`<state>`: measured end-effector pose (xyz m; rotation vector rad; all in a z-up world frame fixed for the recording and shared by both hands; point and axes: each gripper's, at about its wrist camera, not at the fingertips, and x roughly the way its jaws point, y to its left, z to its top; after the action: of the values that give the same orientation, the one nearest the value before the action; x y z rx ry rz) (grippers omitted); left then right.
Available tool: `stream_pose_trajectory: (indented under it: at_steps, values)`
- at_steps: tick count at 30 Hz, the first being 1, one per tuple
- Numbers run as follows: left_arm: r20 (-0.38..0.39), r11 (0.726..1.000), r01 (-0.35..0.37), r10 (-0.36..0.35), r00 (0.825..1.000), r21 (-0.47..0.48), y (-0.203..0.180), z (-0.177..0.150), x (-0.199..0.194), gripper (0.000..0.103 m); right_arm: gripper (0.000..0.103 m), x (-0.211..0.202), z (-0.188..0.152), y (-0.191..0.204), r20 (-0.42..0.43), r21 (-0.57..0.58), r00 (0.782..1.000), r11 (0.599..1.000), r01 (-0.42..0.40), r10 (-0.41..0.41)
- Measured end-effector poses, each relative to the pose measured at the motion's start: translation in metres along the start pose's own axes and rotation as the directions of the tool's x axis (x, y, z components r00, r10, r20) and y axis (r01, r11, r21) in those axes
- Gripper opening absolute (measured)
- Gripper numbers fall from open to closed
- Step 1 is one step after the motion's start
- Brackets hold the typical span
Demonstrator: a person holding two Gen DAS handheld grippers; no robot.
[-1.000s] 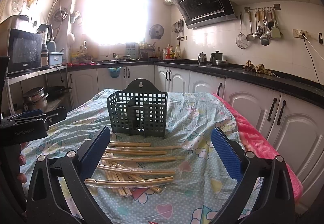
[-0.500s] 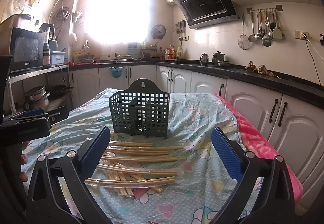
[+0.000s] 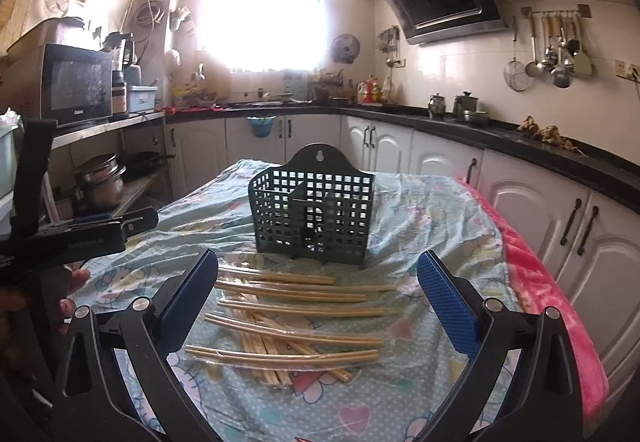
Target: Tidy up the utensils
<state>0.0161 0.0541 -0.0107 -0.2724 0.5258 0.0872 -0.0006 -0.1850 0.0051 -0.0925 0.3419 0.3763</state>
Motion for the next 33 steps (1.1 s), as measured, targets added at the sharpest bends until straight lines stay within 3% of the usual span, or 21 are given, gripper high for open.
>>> stream_pose_trajectory:
  at_steps: [9, 13, 17, 20, 23, 33]
  values:
    - [-0.068, 0.996, 0.041, -0.047, 0.997, -0.077, 0.025, 0.01, 0.019, 0.093, 0.097, 0.032, 0.017, -0.014, -0.079, 0.065, 0.996, 0.998, -0.025, 0.031]
    - [-0.125, 0.987, 0.093, -0.11, 0.986, -0.134, 0.031, 0.011, 0.037, 0.093, 0.097, 0.054, 0.021, -0.02, -0.138, 0.093, 0.99, 0.996, 0.0, 0.013]
    - [-0.189, 0.988, 0.095, -0.117, 0.975, -0.122, 0.024, 0.01, 0.055, 0.092, 0.096, 0.075, 0.021, -0.03, -0.201, 0.117, 0.979, 0.992, 0.05, -0.025]
    - [-0.257, 0.98, 0.125, -0.161, 0.953, -0.153, 0.022, 0.005, 0.072, 0.085, 0.088, 0.092, 0.017, -0.039, -0.257, 0.148, 0.966, 0.987, 0.07, -0.03]
    - [-0.319, 0.971, 0.127, -0.188, 0.929, -0.204, 0.024, -0.002, 0.089, 0.072, 0.085, 0.108, 0.011, -0.05, -0.311, 0.183, 0.95, 0.979, 0.092, -0.031]
    - [-0.42, 0.945, 0.106, -0.237, 0.876, -0.311, 0.034, -0.012, 0.127, 0.047, 0.056, 0.147, -0.013, -0.08, -0.473, 0.274, 0.88, 0.943, 0.191, -0.041]
